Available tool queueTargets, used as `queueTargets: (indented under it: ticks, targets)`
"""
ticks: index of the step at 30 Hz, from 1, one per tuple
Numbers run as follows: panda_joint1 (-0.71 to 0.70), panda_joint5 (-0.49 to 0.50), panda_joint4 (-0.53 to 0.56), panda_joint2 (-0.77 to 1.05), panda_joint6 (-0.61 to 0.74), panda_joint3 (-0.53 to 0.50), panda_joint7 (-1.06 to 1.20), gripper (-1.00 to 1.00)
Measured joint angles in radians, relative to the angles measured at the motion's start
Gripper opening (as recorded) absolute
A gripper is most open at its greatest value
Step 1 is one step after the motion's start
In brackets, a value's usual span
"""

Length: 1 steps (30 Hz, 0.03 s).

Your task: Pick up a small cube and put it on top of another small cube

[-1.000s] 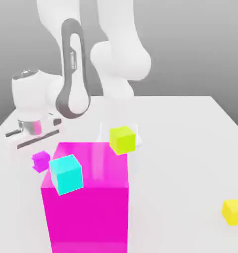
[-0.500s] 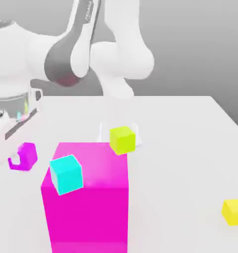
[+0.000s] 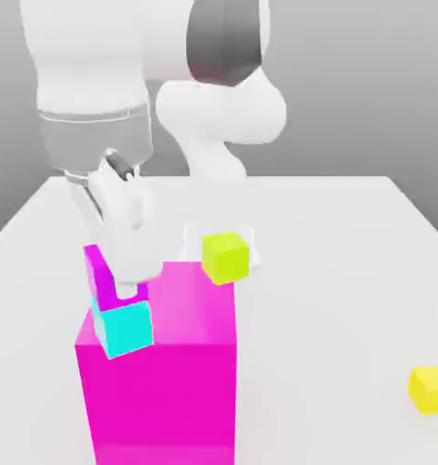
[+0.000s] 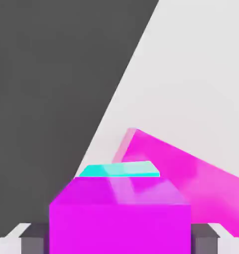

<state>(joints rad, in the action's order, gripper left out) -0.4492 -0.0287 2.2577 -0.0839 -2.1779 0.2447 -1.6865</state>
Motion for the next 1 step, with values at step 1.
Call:
queueTargets:
  ticks: [1]
  targets:
    - [0.000,0.000,0.000,0.000,0.000,0.000,0.000,1.00]
